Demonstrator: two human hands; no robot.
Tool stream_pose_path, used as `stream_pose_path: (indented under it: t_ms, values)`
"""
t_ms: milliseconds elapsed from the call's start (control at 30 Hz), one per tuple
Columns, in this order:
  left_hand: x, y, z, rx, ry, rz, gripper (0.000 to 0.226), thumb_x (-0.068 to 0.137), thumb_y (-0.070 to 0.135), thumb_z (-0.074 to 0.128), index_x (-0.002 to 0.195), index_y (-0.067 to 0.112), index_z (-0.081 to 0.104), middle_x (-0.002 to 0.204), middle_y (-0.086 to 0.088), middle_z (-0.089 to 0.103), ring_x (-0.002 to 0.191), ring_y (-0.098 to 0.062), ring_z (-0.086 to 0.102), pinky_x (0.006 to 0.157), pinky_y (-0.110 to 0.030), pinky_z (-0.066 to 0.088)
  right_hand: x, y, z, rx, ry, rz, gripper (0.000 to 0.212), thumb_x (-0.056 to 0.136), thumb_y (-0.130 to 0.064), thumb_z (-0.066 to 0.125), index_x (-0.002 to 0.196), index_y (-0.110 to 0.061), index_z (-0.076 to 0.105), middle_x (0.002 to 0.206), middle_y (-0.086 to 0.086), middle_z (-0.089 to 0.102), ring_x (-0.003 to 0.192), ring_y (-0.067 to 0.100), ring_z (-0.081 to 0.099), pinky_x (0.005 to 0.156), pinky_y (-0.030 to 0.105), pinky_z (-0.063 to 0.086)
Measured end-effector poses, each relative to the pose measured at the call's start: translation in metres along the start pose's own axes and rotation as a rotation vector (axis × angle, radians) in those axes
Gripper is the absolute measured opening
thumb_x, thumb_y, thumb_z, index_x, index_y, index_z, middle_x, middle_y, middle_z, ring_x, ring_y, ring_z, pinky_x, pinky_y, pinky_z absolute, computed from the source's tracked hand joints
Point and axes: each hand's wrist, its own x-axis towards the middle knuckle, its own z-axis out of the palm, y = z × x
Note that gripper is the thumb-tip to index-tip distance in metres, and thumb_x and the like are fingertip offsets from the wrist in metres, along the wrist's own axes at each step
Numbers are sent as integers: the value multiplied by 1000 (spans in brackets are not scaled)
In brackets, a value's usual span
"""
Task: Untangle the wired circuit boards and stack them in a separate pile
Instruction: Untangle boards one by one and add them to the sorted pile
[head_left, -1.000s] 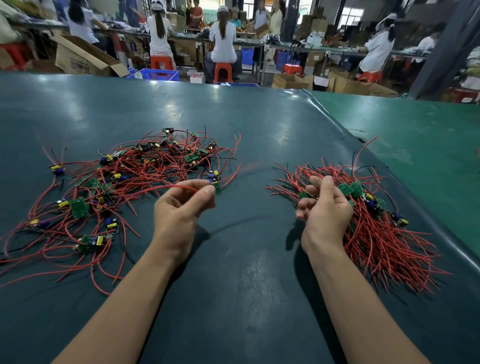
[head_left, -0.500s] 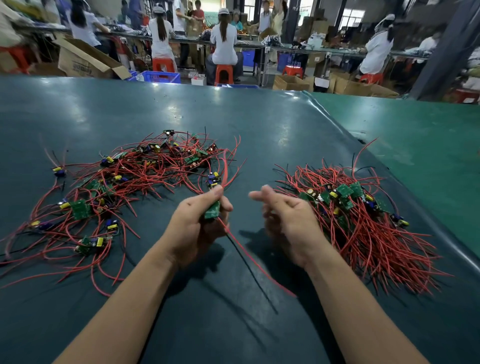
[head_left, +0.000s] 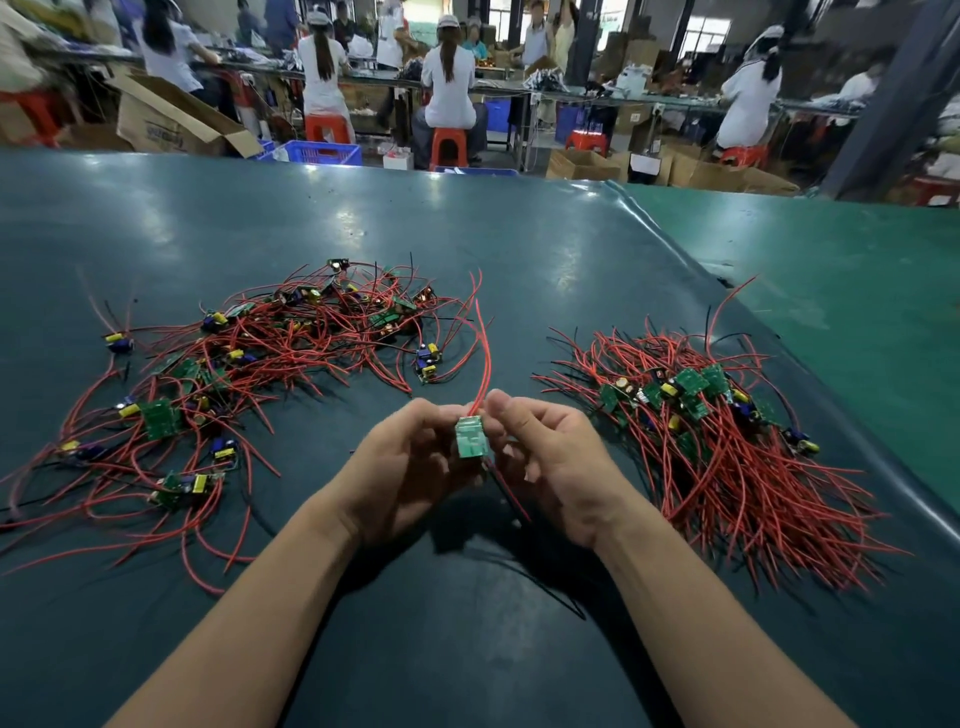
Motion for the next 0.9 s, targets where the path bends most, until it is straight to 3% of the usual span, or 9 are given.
stream_pose_path:
  t_ms: [67,167,267,400,500,567,667,767,900]
  values:
    - [-2,0,0,35,-51,18,25,84,25,58,84,12,79,72,3,67,59,-4,59,57,-21,50,1,-1,-1,28,-11,7,36,66,-46,78,81,-13,77,64,-2,59,56,12,41,54,25,26]
    - [-3,-3,-1,76,-98,15,25,77,37,78,82,12,77,68,4,62,58,-3,56,57,-19,50,-1,-4,-4,20,-34,50,40,67,-46,76,84,-11,77,59,-6,52,43,3,38,45,19,21]
    - [-1,-6,3,164,-57,-8,31,87,37,64,87,9,76,77,-7,69,70,-19,64,68,-29,56,-3,-5,-2,-2,-54,89,38,68,-41,76,84,-9,67,55,-6,45,40,2,32,39,15,18]
    - [0,-3,4,221,48,-63,41,84,51,53,71,17,73,55,1,54,38,-16,54,35,-18,37,-2,-5,-3,19,25,148,32,68,-41,73,84,-13,68,61,-2,45,39,4,34,31,14,23]
    - [-3,-3,2,299,1,-75,43,84,53,56,95,15,73,58,-5,54,26,-10,40,28,-11,25,-3,-5,-4,9,-35,167,23,71,-37,71,74,-14,72,59,-1,46,39,3,35,31,13,23]
    - [-4,-5,0,336,-15,-75,40,83,53,57,92,17,75,56,-6,53,25,-8,35,28,-10,22,-5,-5,-3,-9,-67,181,27,68,-32,74,79,-8,67,55,-3,47,38,0,33,31,11,22]
    - [-3,-6,-5,338,-30,-72,41,81,47,58,83,10,76,54,-10,56,23,-5,30,28,-8,19,-8,-1,-3,-46,-117,213,45,65,-37,76,94,-4,67,54,-4,53,40,2,37,36,13,25]
    - [-1,-7,-11,274,-22,-75,46,81,41,62,85,-4,70,53,-14,57,23,-4,29,28,-8,19,-9,1,2,-4,-94,202,33,66,-29,79,94,-10,78,74,11,61,55,17,53,51,23,43]
    - [-3,-9,-7,259,-63,-45,34,82,42,69,79,8,74,78,-22,71,25,-8,40,28,-8,21,-3,1,3,45,35,141,14,64,-20,80,75,-11,78,70,9,66,57,17,54,50,24,42]
